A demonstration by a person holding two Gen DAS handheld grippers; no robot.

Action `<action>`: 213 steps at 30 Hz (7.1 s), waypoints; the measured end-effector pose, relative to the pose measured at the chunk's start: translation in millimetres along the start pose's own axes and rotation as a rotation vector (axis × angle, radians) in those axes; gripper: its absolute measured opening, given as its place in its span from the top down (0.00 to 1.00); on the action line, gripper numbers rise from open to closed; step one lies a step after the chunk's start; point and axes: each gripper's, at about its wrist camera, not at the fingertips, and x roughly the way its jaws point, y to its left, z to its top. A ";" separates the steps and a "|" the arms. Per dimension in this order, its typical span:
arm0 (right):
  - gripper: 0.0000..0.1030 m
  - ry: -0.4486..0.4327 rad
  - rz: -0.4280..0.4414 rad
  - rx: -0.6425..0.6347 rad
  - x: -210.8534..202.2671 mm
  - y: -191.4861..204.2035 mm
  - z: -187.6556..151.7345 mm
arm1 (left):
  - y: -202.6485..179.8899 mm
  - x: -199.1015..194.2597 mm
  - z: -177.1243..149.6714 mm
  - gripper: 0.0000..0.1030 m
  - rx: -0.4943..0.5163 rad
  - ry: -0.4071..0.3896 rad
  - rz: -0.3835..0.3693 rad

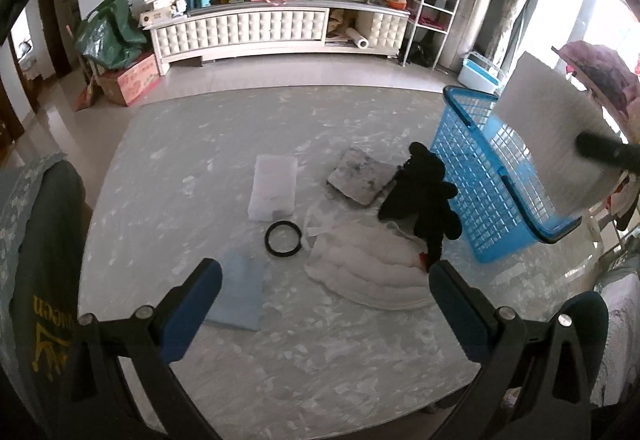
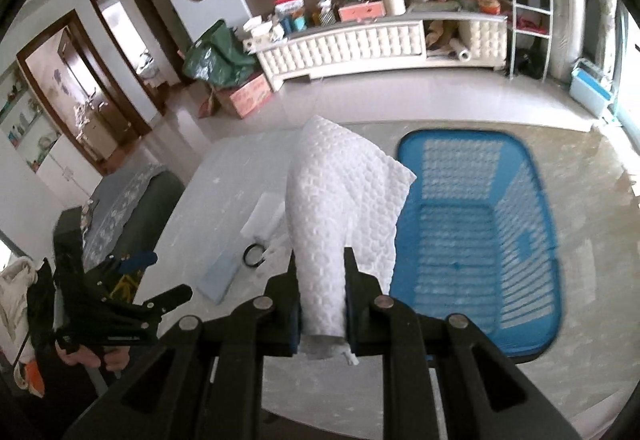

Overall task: Organize soft objects
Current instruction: 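Lift the white quilted pad with the right gripper toward the blue basket, then lower the pad into the basket with the right gripper while the left grasps the plush toy, then carry the black plush toy with the left gripper over the blue basket, then lower the plush toy into the basket and open the left gripper, then reach the right gripper to the white fluffy cloth and grasp it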

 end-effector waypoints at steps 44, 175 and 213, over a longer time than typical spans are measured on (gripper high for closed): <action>0.85 0.335 -0.258 0.010 121.8 -112.6 12.6 | -97.7 218.0 58.7 0.00 0.144 0.280 -0.165; 0.00 0.043 -0.289 0.260 -1.9 -162.0 -54.7 | -295.0 169.8 62.6 0.66 0.581 0.340 -0.181; 0.00 -0.037 -0.212 0.135 -50.3 -65.3 -43.6 | -201.1 -14.8 61.2 0.00 0.424 -0.024 -0.114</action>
